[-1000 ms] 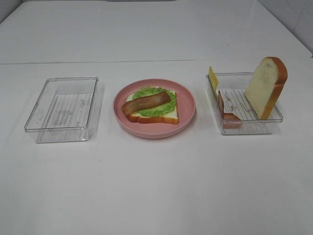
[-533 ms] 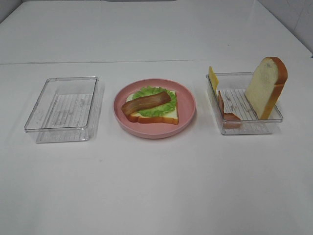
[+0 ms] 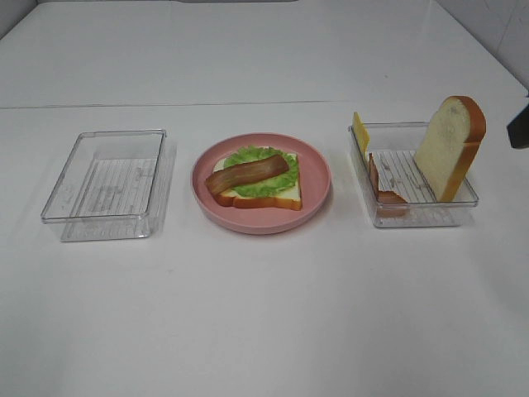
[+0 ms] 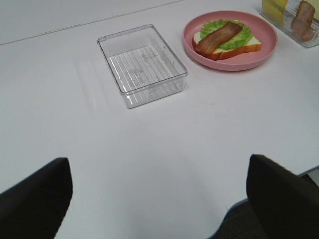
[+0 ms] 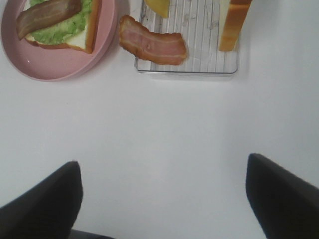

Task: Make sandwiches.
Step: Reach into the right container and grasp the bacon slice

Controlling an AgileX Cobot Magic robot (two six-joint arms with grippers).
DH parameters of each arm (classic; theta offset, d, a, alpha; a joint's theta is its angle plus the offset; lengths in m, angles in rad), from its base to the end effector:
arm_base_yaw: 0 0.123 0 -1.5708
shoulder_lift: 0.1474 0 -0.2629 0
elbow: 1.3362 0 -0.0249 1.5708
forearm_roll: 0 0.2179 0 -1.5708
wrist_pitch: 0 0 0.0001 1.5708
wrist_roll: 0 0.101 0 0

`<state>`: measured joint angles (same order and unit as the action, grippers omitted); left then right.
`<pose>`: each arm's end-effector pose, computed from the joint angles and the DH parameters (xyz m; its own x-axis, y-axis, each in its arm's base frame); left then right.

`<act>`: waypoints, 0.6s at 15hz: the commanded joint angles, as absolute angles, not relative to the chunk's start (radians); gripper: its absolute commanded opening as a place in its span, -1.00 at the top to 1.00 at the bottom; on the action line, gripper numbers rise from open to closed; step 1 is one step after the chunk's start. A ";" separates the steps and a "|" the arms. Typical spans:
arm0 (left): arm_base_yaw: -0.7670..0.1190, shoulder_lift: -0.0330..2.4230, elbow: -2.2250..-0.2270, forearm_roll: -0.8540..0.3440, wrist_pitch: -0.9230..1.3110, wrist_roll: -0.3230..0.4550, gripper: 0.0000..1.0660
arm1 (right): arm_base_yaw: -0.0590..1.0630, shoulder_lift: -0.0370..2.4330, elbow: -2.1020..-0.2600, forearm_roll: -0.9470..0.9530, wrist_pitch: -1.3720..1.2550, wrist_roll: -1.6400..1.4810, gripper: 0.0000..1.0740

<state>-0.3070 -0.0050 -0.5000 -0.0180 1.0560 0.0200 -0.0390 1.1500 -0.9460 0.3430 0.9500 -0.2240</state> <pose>-0.0034 -0.0006 0.2573 -0.4228 0.1457 -0.8944 0.3203 0.9473 0.0029 0.1985 0.0199 0.2917 -0.8587 0.0150 -0.5122 -0.1178 0.9670 0.2259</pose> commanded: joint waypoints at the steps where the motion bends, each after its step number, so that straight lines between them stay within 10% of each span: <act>1: -0.311 -0.027 -0.499 -0.029 1.045 0.023 -0.68 | -0.043 1.363 -1.093 0.402 1.000 -0.260 -0.51; 9: -0.311 -0.027 -0.499 -0.029 1.045 0.023 -0.68 | 0.028 1.688 -1.349 0.384 1.073 -0.249 -0.28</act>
<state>-0.3070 -0.0050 -0.5000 -0.0190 1.0560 0.0210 0.0240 1.6790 -1.3440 0.3850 1.0690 -0.2410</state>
